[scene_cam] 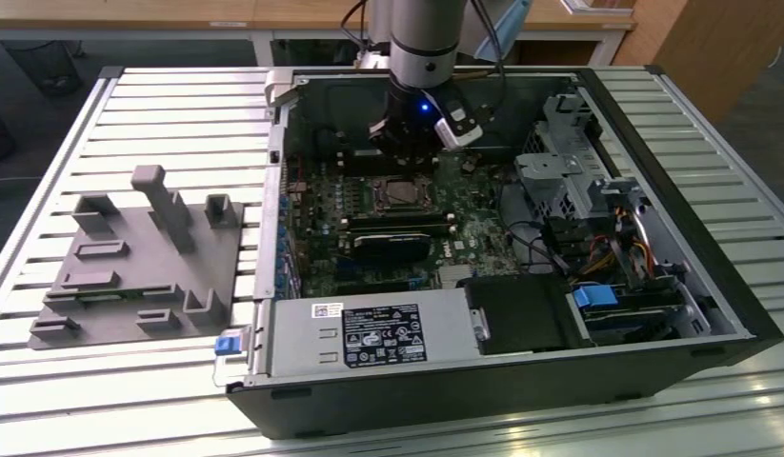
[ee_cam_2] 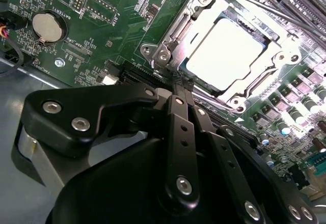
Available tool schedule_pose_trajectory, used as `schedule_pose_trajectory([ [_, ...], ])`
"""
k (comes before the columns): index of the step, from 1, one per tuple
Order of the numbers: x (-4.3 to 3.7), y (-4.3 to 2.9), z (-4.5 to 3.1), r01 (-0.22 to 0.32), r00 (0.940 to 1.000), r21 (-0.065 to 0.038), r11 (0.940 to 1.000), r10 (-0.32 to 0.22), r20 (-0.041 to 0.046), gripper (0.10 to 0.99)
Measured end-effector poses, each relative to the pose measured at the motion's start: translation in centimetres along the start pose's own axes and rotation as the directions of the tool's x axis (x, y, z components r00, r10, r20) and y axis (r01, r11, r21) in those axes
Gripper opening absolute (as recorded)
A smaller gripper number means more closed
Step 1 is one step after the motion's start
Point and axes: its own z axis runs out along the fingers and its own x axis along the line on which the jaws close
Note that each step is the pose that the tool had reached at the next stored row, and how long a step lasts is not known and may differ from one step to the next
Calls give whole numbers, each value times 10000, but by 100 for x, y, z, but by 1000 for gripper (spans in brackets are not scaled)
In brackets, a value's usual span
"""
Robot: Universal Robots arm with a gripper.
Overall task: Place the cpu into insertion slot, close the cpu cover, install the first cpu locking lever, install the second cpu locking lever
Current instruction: 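Install the first cpu locking lever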
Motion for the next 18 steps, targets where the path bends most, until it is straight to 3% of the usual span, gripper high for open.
schedule_pose_trajectory([
  [18, -17, -2, 41, 1, 10000, 55, 10000, -1, -3, 106],
])
